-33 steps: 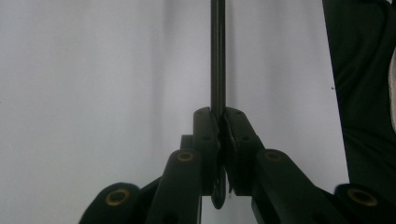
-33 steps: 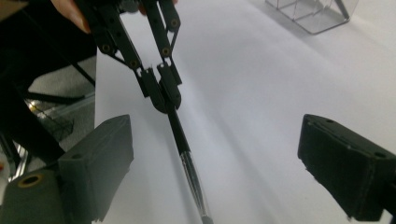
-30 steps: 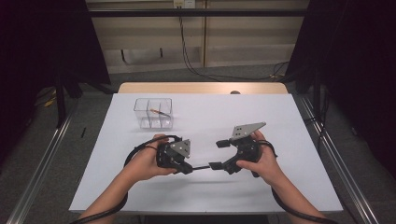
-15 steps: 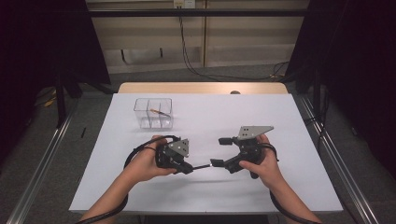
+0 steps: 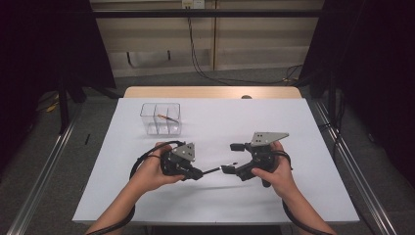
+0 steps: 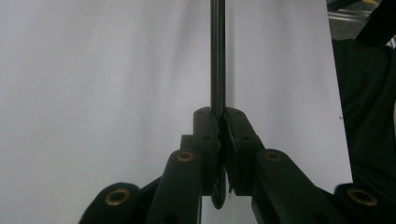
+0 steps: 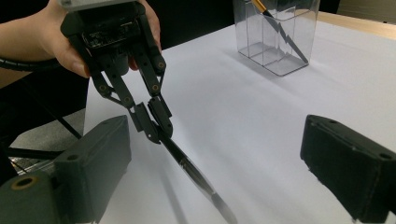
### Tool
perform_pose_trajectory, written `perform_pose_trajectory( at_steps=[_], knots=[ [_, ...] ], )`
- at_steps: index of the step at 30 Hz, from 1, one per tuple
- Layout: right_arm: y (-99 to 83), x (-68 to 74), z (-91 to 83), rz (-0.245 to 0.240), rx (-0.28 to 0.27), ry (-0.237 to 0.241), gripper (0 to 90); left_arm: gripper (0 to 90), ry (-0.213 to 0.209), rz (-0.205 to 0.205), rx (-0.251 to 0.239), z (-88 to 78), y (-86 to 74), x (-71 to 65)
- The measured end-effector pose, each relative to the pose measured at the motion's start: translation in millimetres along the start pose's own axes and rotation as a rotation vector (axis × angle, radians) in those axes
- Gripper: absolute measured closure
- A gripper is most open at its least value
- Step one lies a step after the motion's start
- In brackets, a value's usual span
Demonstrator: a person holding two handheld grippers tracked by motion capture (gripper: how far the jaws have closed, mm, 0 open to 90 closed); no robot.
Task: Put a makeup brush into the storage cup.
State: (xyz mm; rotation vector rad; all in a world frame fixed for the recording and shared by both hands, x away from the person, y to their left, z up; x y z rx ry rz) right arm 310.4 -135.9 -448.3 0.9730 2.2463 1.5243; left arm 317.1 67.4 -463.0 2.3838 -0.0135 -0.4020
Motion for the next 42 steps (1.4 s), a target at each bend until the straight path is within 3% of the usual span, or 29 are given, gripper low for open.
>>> perform_pose_trajectory(
  at_steps=[9,29,34,42],
  knots=[
    [-0.2,1.0,0.9,0.005,-0.011,0.005,8.3,84.1,0.007,-0.031,-0.091,-0.4,-1.0,2.0],
    [-0.3,1.0,2.0,0.038,-0.043,0.004,13.6,84.1,0.008,-0.107,-0.372,-2.5,6.3,7.0],
    [-0.5,1.1,2.7,0.042,-0.055,0.004,19.8,84.2,0.000,-0.117,-0.400,1.4,8.0,7.3],
    [-0.3,0.0,1.1,0.048,-0.071,0.010,38.1,84.1,-0.002,-0.127,-0.428,6.3,11.0,8.3]
  ],
)
Point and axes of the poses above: each handheld gripper's, and its own axes: z roughly forward along the jaws, y roughly out of its top, x roughly to its left, the point moved 5 cm from there along z, roughly forward along the jaws, and after that the axes turned 14 degrees about -y, right-handed, at the moved point
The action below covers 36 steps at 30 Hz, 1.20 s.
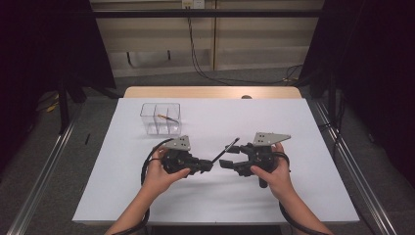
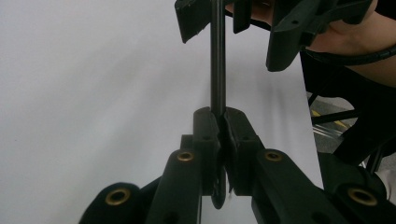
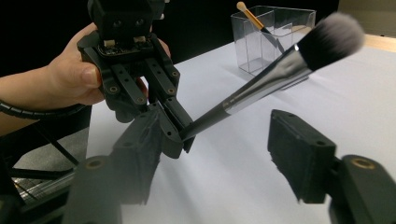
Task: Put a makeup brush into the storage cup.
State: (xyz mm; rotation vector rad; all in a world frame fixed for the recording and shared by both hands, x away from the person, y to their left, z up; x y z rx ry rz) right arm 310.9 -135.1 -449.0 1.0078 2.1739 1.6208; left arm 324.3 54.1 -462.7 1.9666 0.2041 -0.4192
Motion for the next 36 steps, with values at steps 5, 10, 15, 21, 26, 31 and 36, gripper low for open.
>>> perform_pose_trajectory(
  at_steps=[5,10,15,21,26,31,36],
  knots=[
    [-1.3,0.0,0.5,0.016,0.012,0.012,50.5,84.1,-0.001,-0.008,-0.012,2.3,0.8,0.6],
    [-2.7,0.9,2.2,0.017,0.025,0.010,63.3,84.1,-0.006,-0.015,-0.020,5.4,1.6,0.8],
    [-2.3,1.4,2.0,0.033,0.023,0.018,73.7,84.1,-0.008,-0.022,-0.035,7.9,2.5,0.8],
    [-2.7,1.7,3.5,0.051,0.015,0.020,76.9,84.1,-0.012,-0.032,-0.026,10.9,1.8,0.9],
    [-2.3,3.3,5.2,0.056,0.017,0.024,76.9,84.1,-0.015,-0.035,-0.021,15.5,1.5,0.9],
    [-3.1,3.9,6.1,0.073,0.014,0.029,78.2,84.0,-0.021,-0.036,-0.021,20.8,3.1,-0.4],
    [-2.8,4.7,7.0,0.081,0.013,0.036,81.3,83.9,-0.013,-0.031,-0.010,25.6,4.2,-0.8]
  ],
)
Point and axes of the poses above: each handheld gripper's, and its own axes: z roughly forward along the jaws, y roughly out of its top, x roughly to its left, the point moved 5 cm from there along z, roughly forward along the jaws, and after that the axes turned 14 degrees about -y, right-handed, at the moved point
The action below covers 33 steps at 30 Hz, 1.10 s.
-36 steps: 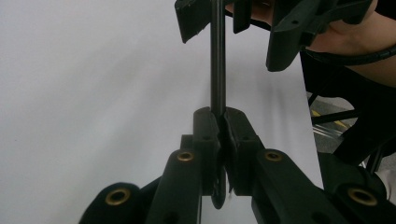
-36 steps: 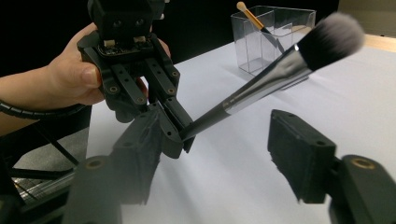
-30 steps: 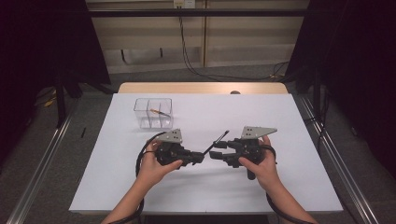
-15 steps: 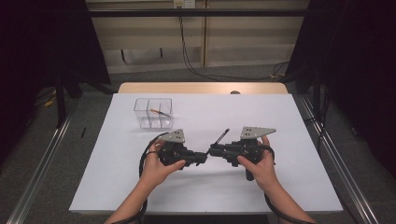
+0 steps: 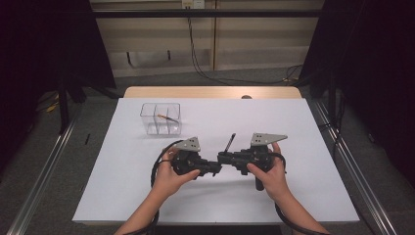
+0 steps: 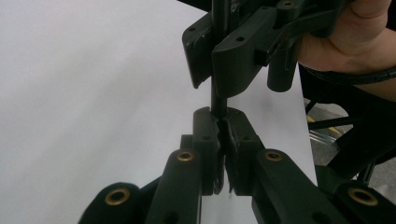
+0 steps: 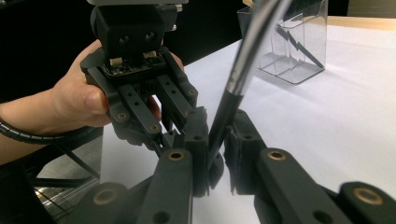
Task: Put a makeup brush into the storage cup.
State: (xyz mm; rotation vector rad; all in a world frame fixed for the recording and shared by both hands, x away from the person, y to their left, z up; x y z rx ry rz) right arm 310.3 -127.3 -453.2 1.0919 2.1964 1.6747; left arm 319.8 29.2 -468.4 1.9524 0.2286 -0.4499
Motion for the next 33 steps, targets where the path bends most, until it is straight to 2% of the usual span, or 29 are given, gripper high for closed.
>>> perform_pose_trajectory(
  at_steps=[5,10,12,16,18,24,27,30,33],
  knots=[
    [-0.7,0.0,0.8,0.022,-0.008,0.016,83.7,83.5,-0.018,-0.002,-0.015,5.4,0.2,-0.1],
    [0.5,2.8,1.7,0.009,-0.019,0.021,84.2,82.7,-0.037,0.001,-0.039,7.5,0.8,-0.9],
    [0.8,1.3,0.3,0.023,-0.027,0.027,84.3,82.4,-0.038,0.003,-0.045,6.3,1.1,-0.6],
    [0.8,-0.9,-1.2,0.029,-0.037,0.024,84.4,77.2,-0.044,0.007,-0.072,3.8,2.9,-1.6],
    [0.9,-1.2,-1.8,0.034,-0.047,0.031,84.4,72.7,-0.042,0.009,-0.077,0.9,2.9,-1.5],
    [1.8,-2.2,-3.3,0.026,-0.056,0.024,84.4,57.6,-0.061,-0.008,-0.153,-9.8,4.7,-0.2],
    [1.7,-2.8,-3.8,0.026,-0.055,0.022,84.4,49.8,-0.062,-0.001,-0.198,-15.6,8.4,-0.2],
    [1.2,-3.2,-3.8,0.023,-0.056,0.018,84.4,42.4,-0.058,-0.001,-0.244,-21.1,12.5,0.4],
    [0.8,-3.4,-4.4,0.020,-0.059,0.014,84.4,36.2,-0.041,0.012,-0.261,-24.9,14.7,0.8]
  ],
)
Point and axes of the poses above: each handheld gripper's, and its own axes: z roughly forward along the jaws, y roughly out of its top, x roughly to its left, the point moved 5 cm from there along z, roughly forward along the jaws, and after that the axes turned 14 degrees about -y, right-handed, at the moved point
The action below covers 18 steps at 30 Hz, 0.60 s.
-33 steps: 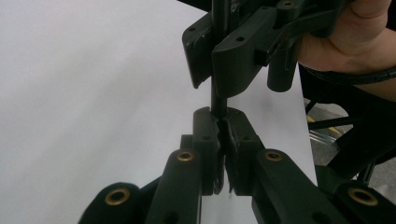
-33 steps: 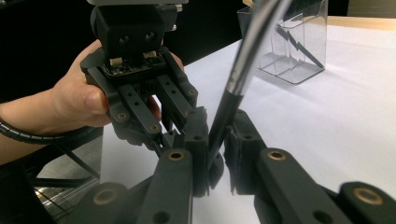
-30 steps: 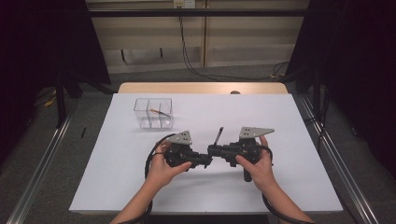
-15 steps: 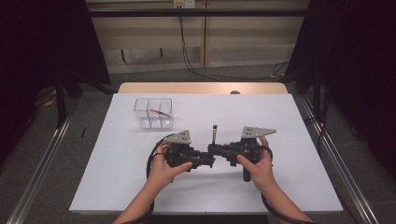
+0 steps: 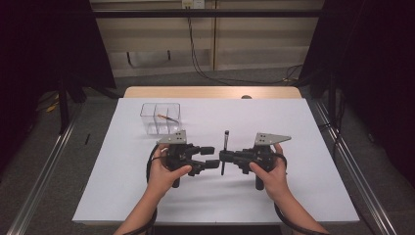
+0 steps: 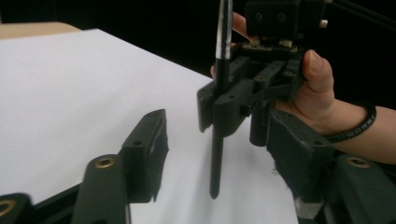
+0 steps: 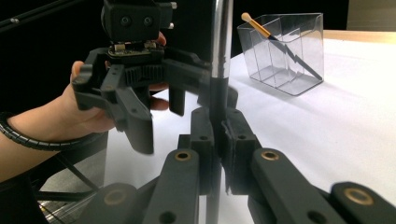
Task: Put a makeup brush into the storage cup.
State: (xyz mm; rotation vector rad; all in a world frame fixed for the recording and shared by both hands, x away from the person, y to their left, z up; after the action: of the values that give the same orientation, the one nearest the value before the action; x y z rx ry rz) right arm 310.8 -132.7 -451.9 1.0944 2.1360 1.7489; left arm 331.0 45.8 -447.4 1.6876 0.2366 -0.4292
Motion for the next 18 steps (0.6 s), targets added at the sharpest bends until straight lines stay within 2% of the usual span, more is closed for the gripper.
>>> perform_pose_trajectory(
  at_steps=[2,7,9,11,18],
  knots=[
    [-0.1,-0.3,-0.3,-0.004,-0.001,-0.002,84.4,32.5,0.013,0.011,-0.011,-2.2,1.9,0.8],
    [0.2,-0.3,-1.1,-0.011,0.000,-0.005,84.4,22.1,0.005,0.012,-0.019,-1.9,4.6,1.2],
    [-0.4,0.3,-0.6,-0.018,0.004,-0.005,84.4,18.9,0.004,-0.011,-0.018,-1.2,5.4,1.6],
    [-0.8,0.9,-0.2,-0.020,0.009,-0.003,84.4,14.3,0.011,0.000,-0.021,-1.0,7.2,2.5],
    [-0.8,2.0,0.6,-0.027,0.008,-0.004,84.4,6.6,0.023,0.010,-0.029,-0.4,13.1,3.2]
  ],
)
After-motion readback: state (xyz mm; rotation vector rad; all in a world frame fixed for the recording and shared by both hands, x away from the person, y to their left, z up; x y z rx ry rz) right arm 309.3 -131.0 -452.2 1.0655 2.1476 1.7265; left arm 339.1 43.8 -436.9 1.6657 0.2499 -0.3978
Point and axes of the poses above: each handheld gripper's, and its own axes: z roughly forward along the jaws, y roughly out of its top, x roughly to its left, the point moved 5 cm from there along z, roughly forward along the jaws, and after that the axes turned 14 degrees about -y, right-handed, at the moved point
